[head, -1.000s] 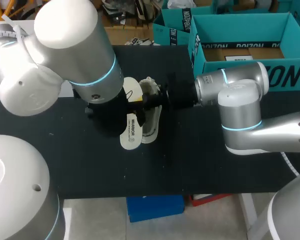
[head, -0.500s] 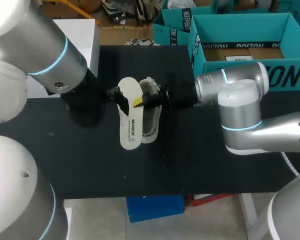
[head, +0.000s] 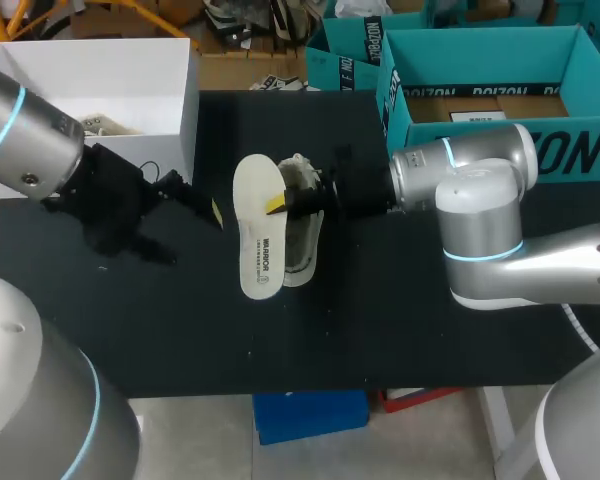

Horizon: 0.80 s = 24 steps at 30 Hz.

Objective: Take the shoe out of the shoebox, open the shoe tongue, remove and reinsert the insole, then place the shoe into the shoebox

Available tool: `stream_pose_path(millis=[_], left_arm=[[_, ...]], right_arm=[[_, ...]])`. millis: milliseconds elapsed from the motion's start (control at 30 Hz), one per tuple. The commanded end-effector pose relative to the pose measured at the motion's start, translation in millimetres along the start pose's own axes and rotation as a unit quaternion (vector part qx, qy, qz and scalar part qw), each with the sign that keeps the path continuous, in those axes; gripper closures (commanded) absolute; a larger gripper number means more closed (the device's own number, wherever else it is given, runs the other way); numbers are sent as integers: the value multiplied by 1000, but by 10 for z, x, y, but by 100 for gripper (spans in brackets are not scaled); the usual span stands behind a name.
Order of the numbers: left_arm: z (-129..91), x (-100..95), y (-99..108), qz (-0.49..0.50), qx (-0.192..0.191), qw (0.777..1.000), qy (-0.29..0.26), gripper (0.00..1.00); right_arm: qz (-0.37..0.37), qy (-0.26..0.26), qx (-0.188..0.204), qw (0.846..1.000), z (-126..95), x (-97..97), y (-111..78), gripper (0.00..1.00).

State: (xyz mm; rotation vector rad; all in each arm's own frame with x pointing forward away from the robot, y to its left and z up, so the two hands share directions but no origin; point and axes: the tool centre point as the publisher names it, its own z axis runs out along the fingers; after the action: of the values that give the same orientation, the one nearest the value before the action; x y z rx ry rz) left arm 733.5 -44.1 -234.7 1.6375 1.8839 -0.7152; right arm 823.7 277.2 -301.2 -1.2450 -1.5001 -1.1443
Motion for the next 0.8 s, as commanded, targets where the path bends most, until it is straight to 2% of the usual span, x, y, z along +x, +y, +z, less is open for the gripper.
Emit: stream_pose_path(millis=[33, 567, 633, 800], left_arm=[[8, 83, 50, -30, 52, 940, -336, 0], [8, 83, 50, -30, 52, 940, -336, 0], [104, 153, 19, -35, 59, 934, -350, 0], [237, 316, 62, -37, 37, 924, -379, 0]], right_arm=[[0, -1, -1, 1000, 9, 0, -3, 100], [0, -1, -1, 1000, 9, 0, -3, 100], [0, -1, -1, 1000, 9, 0, -3, 100], [0, -1, -1, 1000, 9, 0, -3, 100]])
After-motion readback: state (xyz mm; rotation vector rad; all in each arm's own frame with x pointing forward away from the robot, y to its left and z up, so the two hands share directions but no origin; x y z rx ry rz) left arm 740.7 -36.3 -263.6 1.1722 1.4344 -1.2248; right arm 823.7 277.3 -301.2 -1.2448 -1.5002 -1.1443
